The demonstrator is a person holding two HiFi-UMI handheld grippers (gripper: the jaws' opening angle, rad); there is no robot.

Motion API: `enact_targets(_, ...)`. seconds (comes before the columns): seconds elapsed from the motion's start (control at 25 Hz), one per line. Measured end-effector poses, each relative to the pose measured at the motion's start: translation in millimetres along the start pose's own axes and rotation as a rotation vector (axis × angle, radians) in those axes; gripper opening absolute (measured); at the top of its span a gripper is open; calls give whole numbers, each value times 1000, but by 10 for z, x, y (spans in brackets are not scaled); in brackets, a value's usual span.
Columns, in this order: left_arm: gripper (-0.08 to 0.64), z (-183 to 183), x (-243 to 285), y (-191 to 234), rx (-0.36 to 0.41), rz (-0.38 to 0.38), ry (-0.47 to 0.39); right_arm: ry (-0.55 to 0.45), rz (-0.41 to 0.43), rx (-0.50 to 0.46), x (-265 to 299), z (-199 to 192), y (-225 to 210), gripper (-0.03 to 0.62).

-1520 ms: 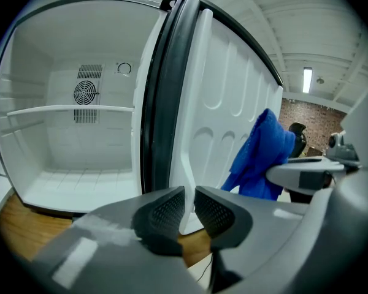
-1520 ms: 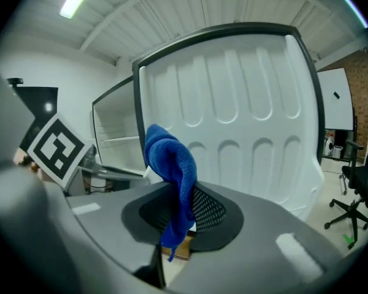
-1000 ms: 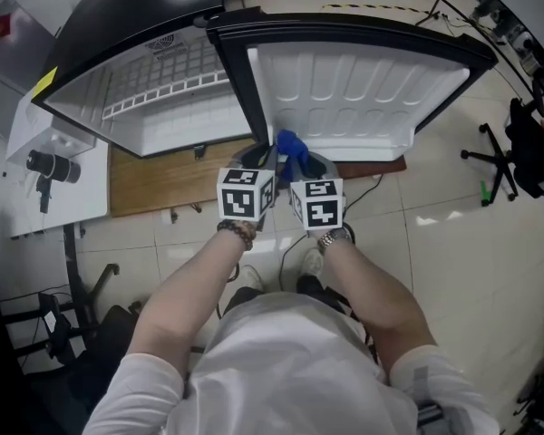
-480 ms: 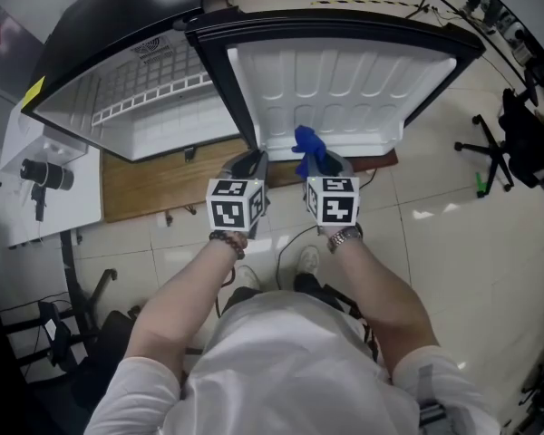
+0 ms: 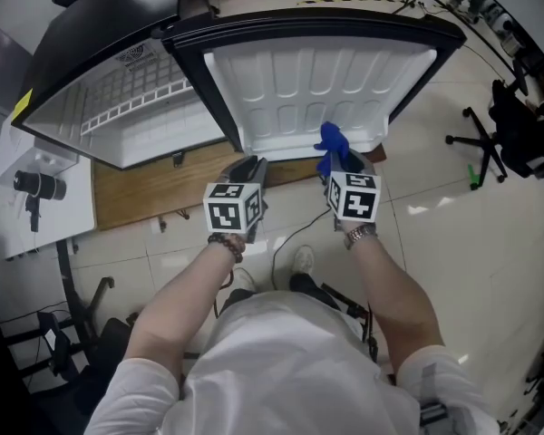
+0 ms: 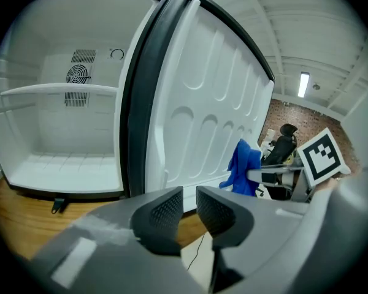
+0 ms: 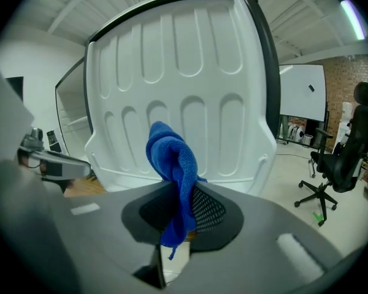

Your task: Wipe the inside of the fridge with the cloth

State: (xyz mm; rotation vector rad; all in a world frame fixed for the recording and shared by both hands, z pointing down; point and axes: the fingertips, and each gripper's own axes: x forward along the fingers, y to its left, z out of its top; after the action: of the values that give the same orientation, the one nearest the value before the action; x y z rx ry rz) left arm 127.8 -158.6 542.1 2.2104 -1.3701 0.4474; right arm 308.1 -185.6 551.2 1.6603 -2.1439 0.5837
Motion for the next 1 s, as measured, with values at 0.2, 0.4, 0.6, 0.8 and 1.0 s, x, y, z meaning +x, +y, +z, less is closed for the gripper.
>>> enact_targets(0.2,92,-74,77,-22,-63,-14,16,-4,-58,17,-65,28,-341,57)
enact_targets(0.4,109,-146,156,-68,-152,-42,16,-12,-95,35,-125,54,-580,57)
enact_targets(0.6,115,-155,252,-77,-203,-47,18,-15,-115,31,-172,65,-712,57)
enact_targets(0.8,126,-119,328,-38,-325,-58,-15,-18,-123,18,-211,70,-789,57)
enact_targets(1.0,126,-114,370,-5,-433,-74,-50,-28,-120,2,-266,88,-806,57)
